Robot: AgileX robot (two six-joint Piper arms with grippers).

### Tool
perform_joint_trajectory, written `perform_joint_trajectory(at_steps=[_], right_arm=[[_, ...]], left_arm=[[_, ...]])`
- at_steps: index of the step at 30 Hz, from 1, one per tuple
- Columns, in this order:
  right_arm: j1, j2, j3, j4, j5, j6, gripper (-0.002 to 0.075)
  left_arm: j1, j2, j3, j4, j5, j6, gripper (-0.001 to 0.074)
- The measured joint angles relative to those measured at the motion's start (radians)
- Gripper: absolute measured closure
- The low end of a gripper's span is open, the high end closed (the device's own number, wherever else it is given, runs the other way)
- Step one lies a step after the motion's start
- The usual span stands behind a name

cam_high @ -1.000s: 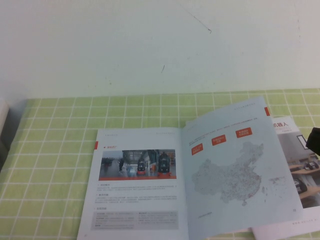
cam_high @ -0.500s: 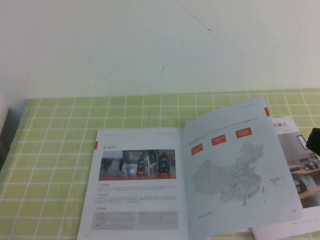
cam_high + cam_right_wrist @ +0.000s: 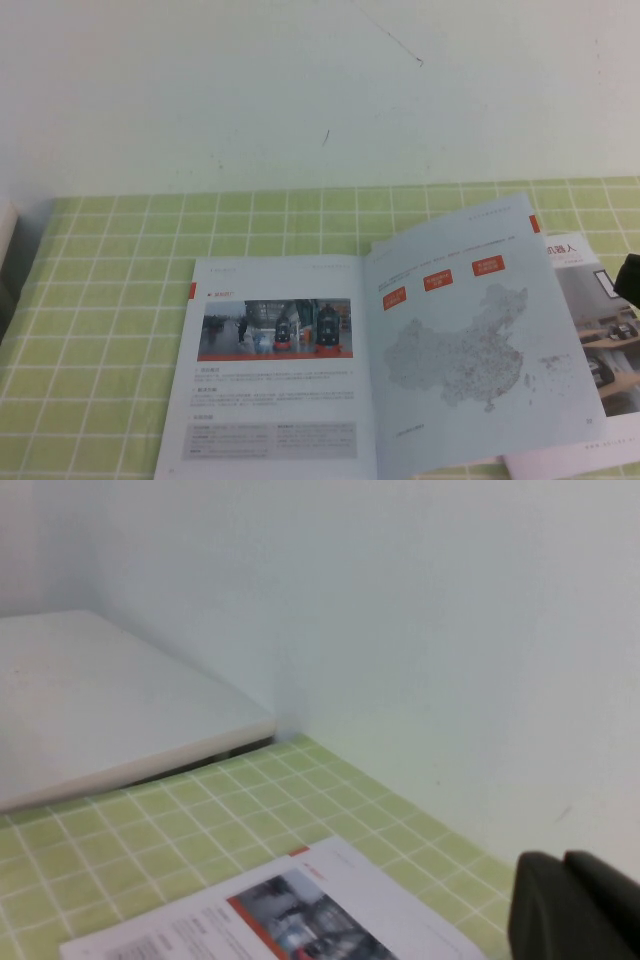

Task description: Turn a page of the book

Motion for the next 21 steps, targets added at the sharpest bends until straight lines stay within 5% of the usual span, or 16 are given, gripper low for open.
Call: perform_joint_trajectory(at_steps=[16, 19, 21], right_arm=[[0.000, -0.205, 0.044, -0.093, -0.414, -0.020, 0.0728], [0.000, -0.263, 0.079, -0.285, -0.485, 0.151, 0.0728], [-0.009, -0.314, 0.112, -0.598, -0.504, 0.499, 0.0728]], left_arm=[[0.000, 0.000, 0.000, 0.000, 0.002, 0.000, 0.0738], [0.002, 0.000, 0.000, 0.000, 0.002, 0.000, 0.0739], [0.002, 0.000, 0.000, 0.000, 0.002, 0.000, 0.0738]])
